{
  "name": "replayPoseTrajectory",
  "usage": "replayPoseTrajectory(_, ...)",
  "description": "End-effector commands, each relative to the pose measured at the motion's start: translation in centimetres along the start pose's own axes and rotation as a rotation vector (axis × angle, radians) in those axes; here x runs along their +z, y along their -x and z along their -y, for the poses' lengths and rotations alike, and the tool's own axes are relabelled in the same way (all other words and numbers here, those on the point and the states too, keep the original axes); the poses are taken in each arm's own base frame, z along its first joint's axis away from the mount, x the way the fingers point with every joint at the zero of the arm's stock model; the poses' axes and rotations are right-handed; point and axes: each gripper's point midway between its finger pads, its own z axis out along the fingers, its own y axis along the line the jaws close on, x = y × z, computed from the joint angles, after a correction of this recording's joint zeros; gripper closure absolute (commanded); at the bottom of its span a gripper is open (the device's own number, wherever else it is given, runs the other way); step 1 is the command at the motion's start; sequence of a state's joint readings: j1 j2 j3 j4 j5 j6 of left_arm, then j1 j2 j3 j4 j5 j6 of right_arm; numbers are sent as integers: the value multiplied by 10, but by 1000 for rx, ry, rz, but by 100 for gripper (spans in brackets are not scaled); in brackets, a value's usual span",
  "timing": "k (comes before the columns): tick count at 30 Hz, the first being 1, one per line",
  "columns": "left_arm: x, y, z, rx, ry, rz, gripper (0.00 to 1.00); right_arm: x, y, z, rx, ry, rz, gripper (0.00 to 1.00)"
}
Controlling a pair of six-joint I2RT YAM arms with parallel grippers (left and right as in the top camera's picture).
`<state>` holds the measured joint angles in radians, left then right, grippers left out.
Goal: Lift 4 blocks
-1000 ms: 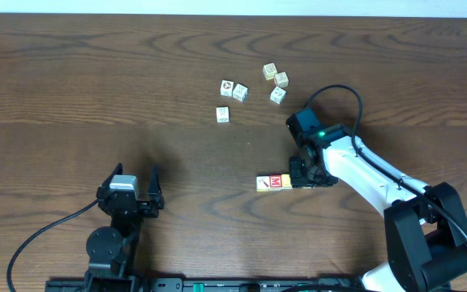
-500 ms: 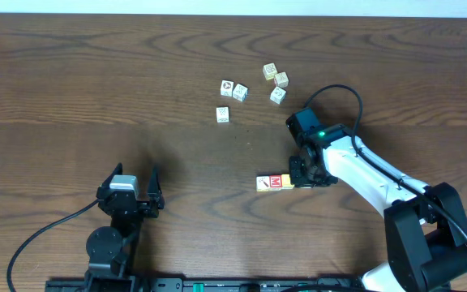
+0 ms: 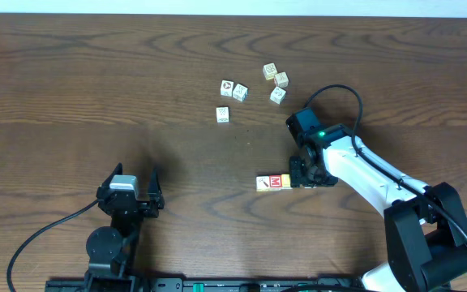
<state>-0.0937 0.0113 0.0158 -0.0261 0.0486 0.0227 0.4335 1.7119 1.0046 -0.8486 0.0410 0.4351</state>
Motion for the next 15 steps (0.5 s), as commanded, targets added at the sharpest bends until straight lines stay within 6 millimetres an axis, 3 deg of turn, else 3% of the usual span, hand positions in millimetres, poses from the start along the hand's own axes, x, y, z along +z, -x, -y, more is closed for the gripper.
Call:
replayPoseTrajectory(1, 0, -15, -3, -4, 16, -51, 27, -1, -2, 0, -8, -7, 1, 43)
replayPoseTrajectory(15, 0, -15, -3, -4, 16, -51, 27, 22, -21, 8, -9, -19, -23, 45)
